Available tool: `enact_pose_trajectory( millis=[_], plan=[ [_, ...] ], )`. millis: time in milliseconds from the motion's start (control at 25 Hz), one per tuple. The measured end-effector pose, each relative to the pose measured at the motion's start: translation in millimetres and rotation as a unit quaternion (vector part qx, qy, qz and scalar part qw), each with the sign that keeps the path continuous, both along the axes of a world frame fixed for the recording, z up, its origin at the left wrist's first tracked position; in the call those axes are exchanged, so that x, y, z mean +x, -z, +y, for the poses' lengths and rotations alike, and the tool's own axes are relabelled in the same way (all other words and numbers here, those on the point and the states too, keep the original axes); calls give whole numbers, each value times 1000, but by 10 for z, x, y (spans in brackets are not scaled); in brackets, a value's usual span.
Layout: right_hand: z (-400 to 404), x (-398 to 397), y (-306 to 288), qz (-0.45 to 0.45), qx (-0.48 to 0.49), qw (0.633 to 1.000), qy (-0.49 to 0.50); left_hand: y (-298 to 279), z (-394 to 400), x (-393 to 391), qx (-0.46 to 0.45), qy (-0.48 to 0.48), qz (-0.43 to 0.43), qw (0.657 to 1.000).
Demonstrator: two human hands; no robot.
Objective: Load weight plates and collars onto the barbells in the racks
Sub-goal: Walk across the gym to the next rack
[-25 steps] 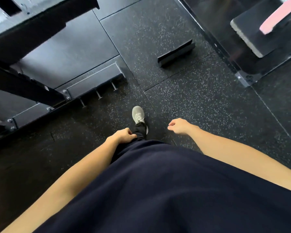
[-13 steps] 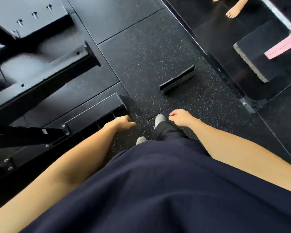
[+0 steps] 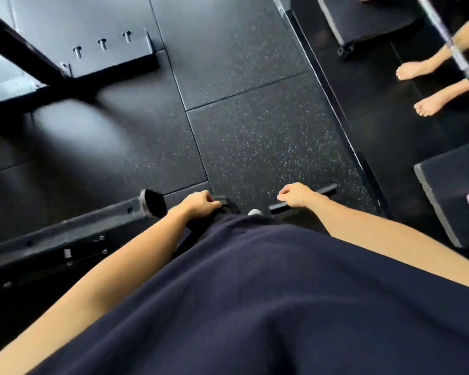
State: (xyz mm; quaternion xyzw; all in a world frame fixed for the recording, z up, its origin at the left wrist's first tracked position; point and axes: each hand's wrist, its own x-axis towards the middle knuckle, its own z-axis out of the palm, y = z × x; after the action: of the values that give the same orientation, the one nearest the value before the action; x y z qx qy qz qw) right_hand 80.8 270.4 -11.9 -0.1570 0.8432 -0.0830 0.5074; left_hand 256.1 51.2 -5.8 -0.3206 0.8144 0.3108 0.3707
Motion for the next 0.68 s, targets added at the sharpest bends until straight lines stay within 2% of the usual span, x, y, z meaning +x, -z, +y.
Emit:
enact_pose_trajectory(
  millis=[80, 320, 440, 560, 680],
  plan=[
    [-399, -464, 7, -7, -7, 1000, -17, 11, -236, -334, 1, -37, 9, 999],
    [-1815, -1801, 130, -19, 2, 998, -60, 292, -1432, -1437, 73, -95, -43, 992],
    [-2657, -2522, 66, -16, -12, 999, -28, 241, -2415, -2199, 62, -75, -51, 994],
    [-3448, -3187, -124, 8, -60, 998, 5, 107, -3322, -2896, 13, -78, -12, 997],
    [-4062, -3740, -201, 22, -78, 996, 38, 9, -3987, -3470, 7, -90, 11, 996]
  ],
)
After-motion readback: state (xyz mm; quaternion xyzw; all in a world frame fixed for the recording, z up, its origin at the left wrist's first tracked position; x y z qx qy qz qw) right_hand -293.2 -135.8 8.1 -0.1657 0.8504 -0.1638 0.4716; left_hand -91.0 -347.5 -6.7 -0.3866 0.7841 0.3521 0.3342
